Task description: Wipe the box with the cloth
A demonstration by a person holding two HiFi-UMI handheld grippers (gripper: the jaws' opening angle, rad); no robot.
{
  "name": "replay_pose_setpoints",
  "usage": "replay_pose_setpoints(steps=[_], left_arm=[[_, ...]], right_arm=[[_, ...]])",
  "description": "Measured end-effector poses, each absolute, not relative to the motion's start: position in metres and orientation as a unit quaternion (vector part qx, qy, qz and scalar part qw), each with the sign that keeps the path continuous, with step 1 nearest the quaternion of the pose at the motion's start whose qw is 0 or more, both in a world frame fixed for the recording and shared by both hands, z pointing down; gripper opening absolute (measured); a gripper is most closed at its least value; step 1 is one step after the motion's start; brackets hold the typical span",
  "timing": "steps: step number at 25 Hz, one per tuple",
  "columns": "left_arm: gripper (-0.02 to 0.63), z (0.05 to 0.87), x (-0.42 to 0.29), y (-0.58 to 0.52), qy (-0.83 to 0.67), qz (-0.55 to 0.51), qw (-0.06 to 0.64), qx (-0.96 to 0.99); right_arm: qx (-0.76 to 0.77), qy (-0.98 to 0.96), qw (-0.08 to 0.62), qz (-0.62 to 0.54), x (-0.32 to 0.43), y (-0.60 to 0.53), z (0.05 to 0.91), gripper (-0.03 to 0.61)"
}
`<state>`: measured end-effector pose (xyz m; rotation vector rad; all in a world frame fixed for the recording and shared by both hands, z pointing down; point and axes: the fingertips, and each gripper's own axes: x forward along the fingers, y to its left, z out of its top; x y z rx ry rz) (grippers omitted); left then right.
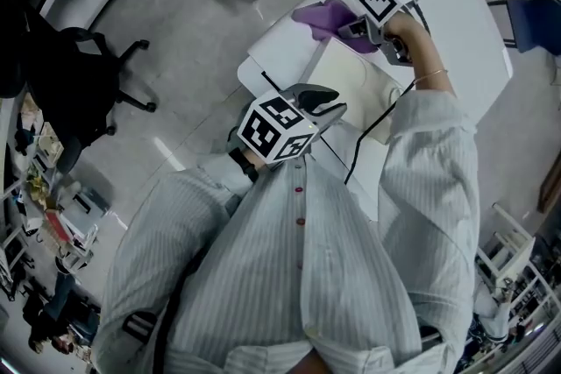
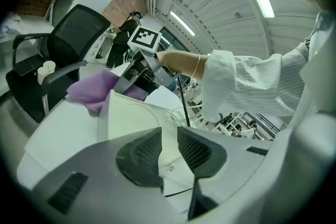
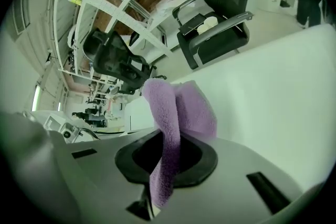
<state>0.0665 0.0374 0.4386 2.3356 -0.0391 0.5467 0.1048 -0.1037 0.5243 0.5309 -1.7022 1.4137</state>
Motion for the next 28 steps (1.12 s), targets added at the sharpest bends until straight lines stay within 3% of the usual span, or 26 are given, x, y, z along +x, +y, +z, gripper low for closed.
replay_pose_setpoints(steps=[11, 20, 28], left_arm=[[0.064, 0.385, 0.075, 0.016, 0.010, 0.152, 0.333, 0.931], [0.018, 0.328, 0.081, -0.016, 0.028, 0.095, 0.292, 0.951], [0.011, 0.281, 0.096, -0.009, 0.073, 0.066, 0.244, 0.965]], right_arm=[[0.346, -0.757, 0.298, 0.467, 0.135, -0.104, 0.433, 0.041], [0.481, -0.790, 0.165, 0.343, 0.156, -0.057, 0.333, 0.041], [0.598, -0.761, 0.095, 0.231, 0.166, 0.000, 0.281, 0.041]])
